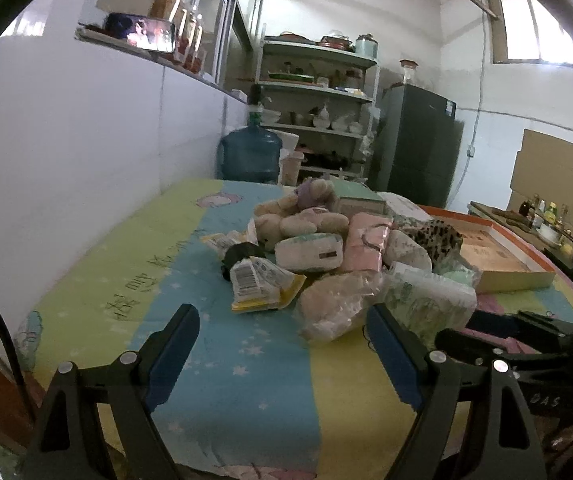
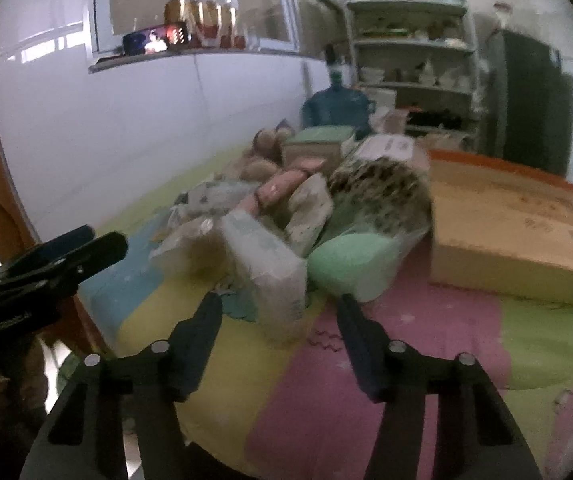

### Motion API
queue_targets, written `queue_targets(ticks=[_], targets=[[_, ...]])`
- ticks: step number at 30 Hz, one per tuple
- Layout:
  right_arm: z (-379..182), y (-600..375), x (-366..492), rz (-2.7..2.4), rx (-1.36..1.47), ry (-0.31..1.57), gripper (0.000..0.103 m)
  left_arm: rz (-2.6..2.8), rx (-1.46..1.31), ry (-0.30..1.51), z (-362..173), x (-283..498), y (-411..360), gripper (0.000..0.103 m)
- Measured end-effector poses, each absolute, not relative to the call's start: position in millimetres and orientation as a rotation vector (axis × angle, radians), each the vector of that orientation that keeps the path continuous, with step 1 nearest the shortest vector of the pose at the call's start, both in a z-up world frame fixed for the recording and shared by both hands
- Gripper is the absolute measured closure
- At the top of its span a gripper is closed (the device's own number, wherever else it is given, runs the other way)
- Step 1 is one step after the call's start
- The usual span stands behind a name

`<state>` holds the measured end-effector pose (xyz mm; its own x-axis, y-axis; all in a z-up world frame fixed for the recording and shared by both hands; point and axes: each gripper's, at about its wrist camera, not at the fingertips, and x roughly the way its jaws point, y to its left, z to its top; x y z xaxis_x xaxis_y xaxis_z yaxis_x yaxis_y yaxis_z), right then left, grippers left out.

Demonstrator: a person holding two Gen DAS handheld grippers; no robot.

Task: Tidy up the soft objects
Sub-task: 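Grasp the clear bag with the left tool while the right grasps the white wipes pack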

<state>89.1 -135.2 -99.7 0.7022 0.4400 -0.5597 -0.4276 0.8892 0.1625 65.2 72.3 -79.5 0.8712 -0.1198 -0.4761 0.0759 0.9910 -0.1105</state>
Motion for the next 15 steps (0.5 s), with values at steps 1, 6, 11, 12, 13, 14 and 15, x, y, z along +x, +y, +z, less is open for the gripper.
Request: queue_targets(ticks=[1,6,11,12,13,14,15], targets=[[-100.8,-133.3,90.9,0.489,0.02,0.63,0.043,-0.109,-0.088,0.506,-80.9,68.0,72.1,0.017],[-104.4,-125.5,103.1,0.511,0.009,0.635,0.044,-0.135,-0.065,0.521,-84.3,79.0,69.9,0.017],[-105.6,-112.8,110.2,0.541,-0.028,0.654,0.073,-0.161,-0.032,0.527,-86.3,86.9,64.7,0.017],[-106.2,-111.7,109.9,0.539,-0.037,0.656,0.078,-0.165,-0.03,0.53,-87.0,88.9,64.2,0.017],[-106.5,-111.9,109.0,0.539,-0.035,0.652,0.081,-0.172,-0.03,0.536,-88.1,92.6,63.1,0.017],[-106.3,-113.3,108.2,0.54,-0.026,0.653,0.083,-0.177,-0.031,0.541,-89.4,95.7,61.3,0.017],[-105.8,-114.8,107.5,0.541,-0.016,0.654,0.084,-0.18,-0.033,0.545,-89.8,96.6,61.1,0.017]])
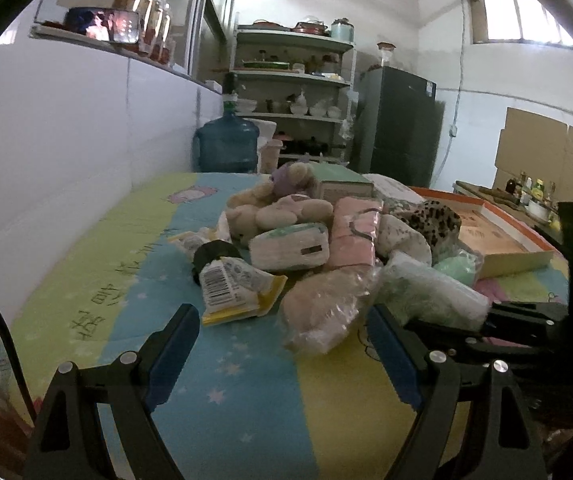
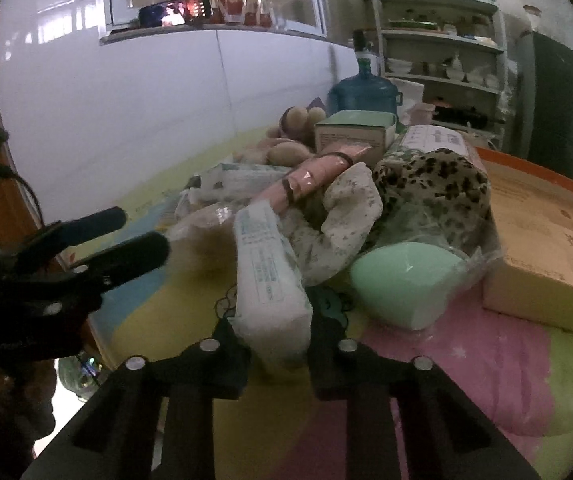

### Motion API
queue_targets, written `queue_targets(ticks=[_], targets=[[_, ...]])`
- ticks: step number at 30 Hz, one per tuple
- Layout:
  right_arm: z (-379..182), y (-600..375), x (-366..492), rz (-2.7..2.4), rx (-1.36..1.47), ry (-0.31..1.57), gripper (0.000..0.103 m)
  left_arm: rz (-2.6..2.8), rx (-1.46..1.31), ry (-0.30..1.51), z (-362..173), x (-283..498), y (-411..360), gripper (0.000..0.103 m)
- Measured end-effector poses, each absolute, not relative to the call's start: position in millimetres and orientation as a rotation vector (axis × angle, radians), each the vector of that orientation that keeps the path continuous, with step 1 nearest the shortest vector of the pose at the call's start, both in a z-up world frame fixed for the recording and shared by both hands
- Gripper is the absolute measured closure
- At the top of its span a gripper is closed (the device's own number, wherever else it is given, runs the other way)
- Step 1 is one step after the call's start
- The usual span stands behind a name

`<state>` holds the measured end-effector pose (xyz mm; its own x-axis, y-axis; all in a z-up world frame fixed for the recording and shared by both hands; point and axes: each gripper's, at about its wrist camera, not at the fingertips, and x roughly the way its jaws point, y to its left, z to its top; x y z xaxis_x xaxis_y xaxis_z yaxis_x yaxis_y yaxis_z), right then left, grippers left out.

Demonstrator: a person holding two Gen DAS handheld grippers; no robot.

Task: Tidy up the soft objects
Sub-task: 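Grasp the clear bag with the left tool while the right grasps the white wipes pack, then carry the clear bag and white wipes pack over the cardboard tray with both tools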

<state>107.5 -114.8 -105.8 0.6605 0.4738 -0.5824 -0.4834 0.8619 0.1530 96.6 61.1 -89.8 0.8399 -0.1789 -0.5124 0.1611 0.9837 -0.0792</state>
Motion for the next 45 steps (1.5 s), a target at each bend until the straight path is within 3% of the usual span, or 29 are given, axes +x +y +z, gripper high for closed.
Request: queue_targets(ticks=[13,17,18,21,45], targets=[[-76.4,-144.5,71.1,0.54,0.099,0.564,0.085,-0.216,-0.077,0.628,-106.3,128.5,38.8,0.017],[-76.6,-145.5,68.6,0.537,0.105,0.562,0.085,-0.193,-0.073,0.661,-112.5,133.3,33.4,0.033],[-77.1,-146.1,68.3,0.537,0.108,0.563,0.085,-0.178,-0.063,0.653,-112.1,132.4,32.0,0.043],[-78.3,-147.9,66.5,0.538,0.113,0.565,0.085,-0.171,-0.079,0.648,-112.8,130.0,34.3,0.046],[-54.0,-180.9,47.1,0.493,0.169,0.468,0.085,-0.182,-0.124,0.507,-53.8,89.2,23.1,0.048]])
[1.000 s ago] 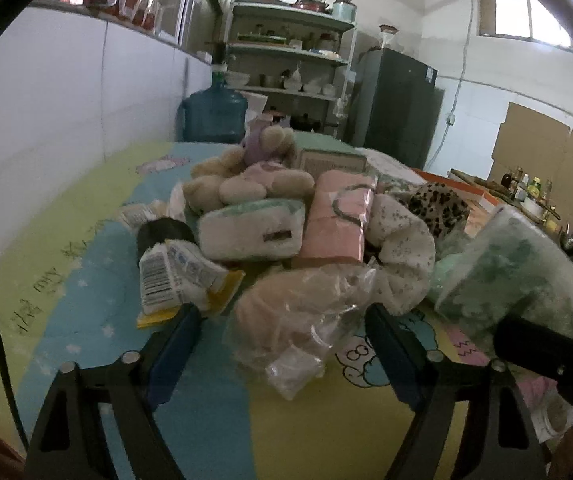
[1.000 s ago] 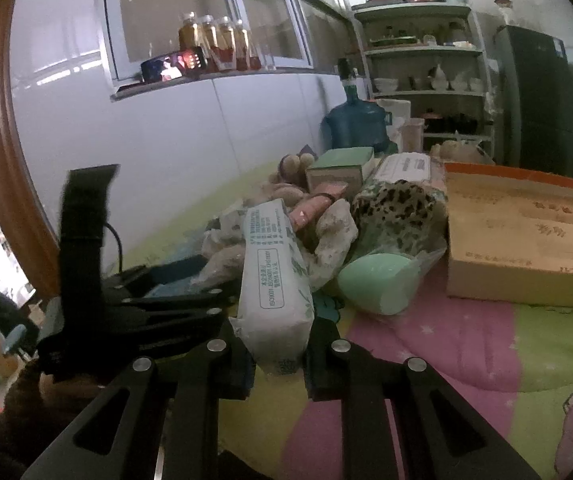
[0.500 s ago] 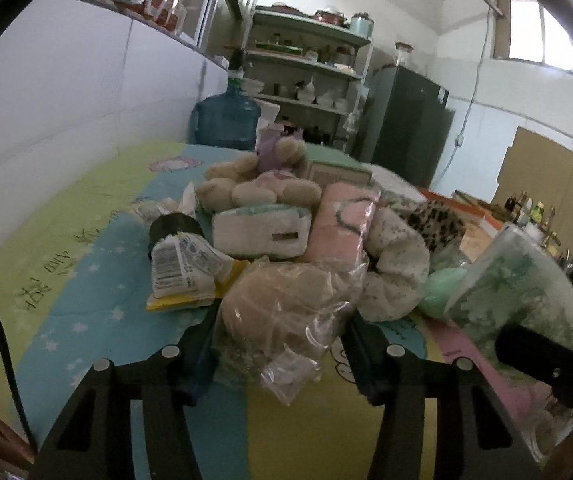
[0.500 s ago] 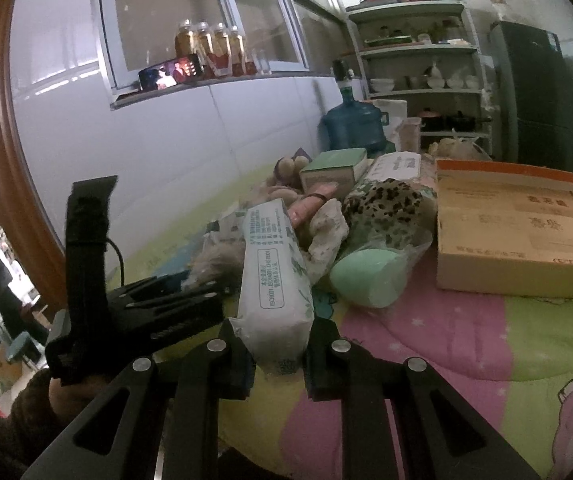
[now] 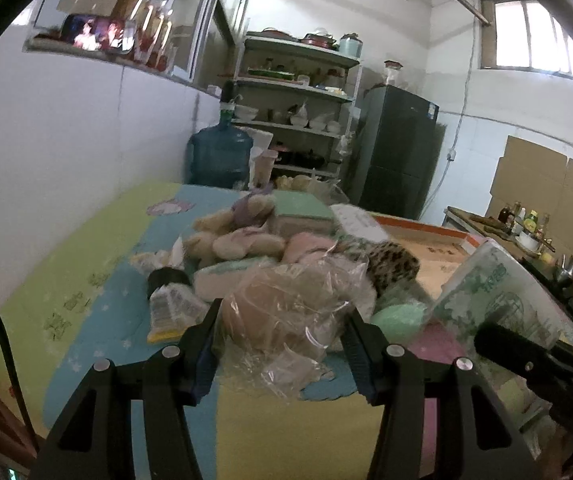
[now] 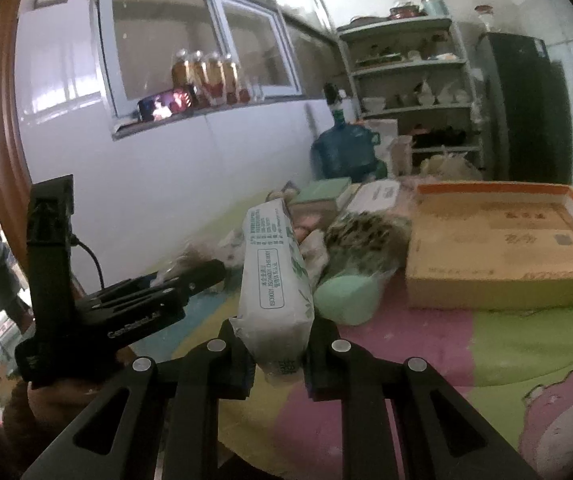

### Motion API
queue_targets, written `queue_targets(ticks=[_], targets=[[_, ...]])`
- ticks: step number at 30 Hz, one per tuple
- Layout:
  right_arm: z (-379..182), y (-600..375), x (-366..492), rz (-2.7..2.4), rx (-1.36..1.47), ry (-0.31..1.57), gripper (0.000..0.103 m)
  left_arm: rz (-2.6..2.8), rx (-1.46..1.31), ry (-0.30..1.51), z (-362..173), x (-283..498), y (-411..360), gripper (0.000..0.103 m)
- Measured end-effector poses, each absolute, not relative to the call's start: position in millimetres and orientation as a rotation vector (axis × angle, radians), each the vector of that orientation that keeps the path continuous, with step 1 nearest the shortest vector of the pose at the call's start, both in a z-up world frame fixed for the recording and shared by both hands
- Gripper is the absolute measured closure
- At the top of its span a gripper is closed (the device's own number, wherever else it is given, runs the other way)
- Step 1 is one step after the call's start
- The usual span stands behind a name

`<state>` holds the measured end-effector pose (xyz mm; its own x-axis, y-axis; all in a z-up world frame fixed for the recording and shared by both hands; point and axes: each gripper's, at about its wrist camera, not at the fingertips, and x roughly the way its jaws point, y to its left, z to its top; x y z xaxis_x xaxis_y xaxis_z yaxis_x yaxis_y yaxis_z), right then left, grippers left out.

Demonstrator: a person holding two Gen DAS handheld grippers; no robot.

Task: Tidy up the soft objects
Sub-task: 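Carry the clear bag and white wipes pack over the cardboard tray with both tools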

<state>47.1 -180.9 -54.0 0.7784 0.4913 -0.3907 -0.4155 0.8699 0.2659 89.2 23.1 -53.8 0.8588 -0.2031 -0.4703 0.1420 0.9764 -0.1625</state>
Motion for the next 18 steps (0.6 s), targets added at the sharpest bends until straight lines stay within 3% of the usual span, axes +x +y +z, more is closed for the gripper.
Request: queue_targets(ticks=[18], targets=[[-32.0,-252.9,39.1,0.334,0.205,0.366,0.085,-0.277,-0.067,0.454,-17.3,97.4,-45.0,0.048]])
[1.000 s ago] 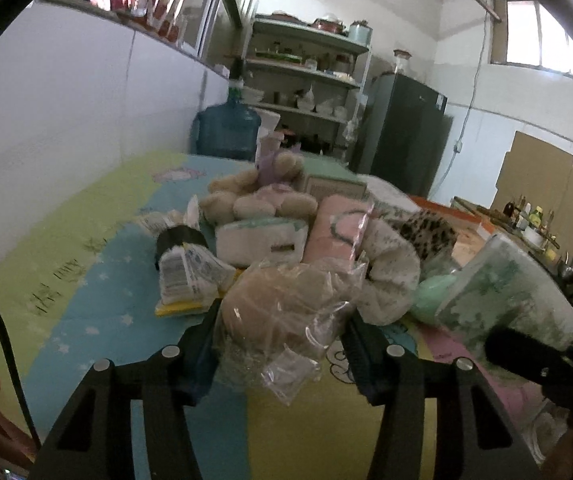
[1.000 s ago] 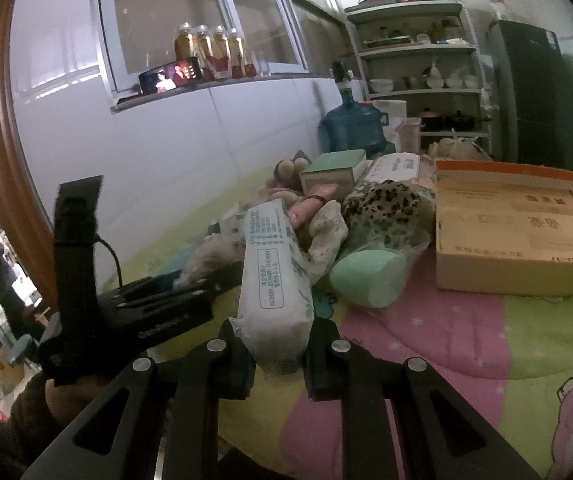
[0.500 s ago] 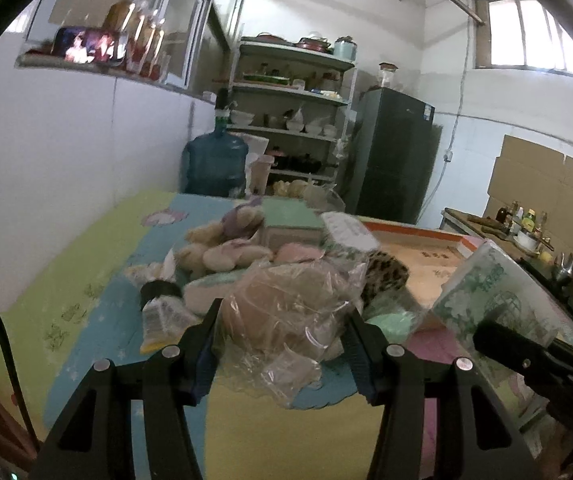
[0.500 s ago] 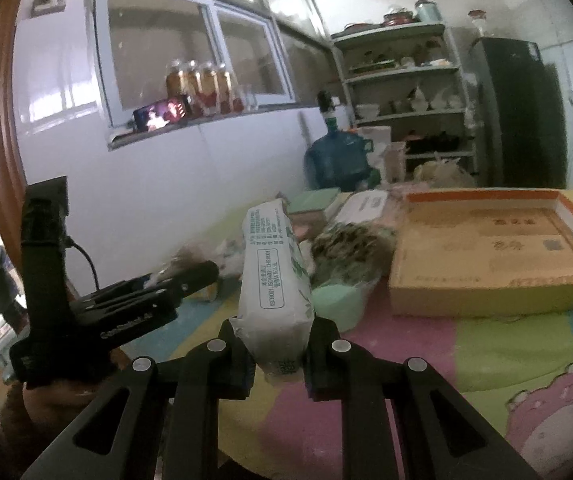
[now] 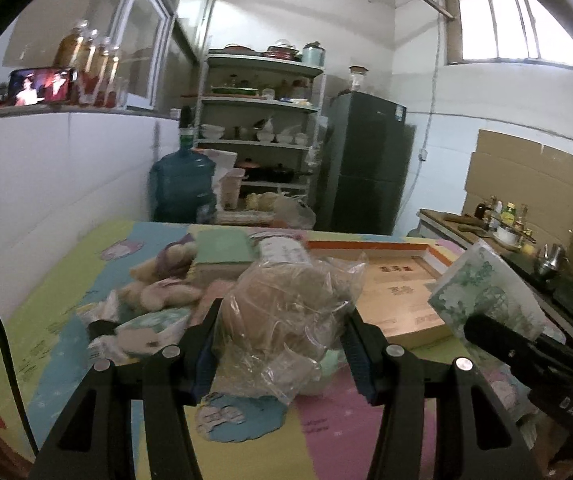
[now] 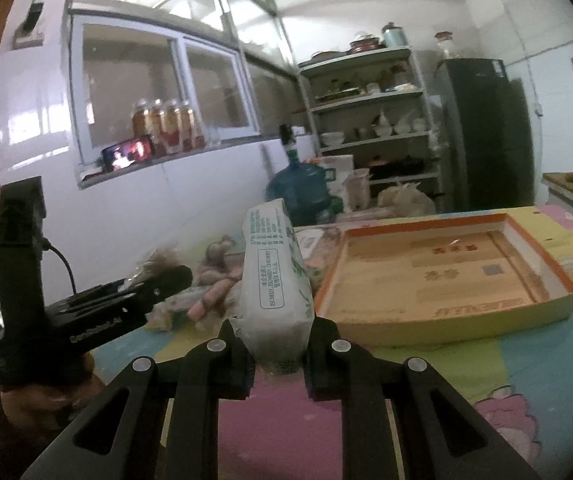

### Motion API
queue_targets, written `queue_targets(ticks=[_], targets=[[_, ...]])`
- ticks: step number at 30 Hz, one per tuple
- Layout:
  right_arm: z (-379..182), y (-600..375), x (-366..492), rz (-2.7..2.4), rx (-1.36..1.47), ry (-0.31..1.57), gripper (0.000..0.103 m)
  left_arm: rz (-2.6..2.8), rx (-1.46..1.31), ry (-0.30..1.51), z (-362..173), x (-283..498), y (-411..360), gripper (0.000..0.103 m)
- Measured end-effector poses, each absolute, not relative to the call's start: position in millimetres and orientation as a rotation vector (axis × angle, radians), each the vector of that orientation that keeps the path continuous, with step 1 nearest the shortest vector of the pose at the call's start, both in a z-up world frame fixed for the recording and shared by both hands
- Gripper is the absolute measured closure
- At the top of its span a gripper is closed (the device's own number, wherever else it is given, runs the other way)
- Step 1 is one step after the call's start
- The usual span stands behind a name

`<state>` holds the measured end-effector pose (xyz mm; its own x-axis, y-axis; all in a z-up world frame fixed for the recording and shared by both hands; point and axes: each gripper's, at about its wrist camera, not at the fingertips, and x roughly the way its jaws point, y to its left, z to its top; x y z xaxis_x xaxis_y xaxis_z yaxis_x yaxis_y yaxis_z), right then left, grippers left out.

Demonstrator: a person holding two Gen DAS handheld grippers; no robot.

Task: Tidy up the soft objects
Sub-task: 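Carry the clear bag and white wipes pack over the cardboard tray with both tools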

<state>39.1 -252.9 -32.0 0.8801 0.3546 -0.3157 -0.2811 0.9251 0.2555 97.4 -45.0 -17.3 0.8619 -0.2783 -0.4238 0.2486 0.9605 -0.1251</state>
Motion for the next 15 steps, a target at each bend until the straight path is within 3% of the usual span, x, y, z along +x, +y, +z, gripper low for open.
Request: queue_targets(ticks=[15], targets=[[-17.3,-352.8,48.3,0.112,0.197,0.336,0.085,-0.44,-0.066,0.493,-5.0,145.7,-138.3,0.048]])
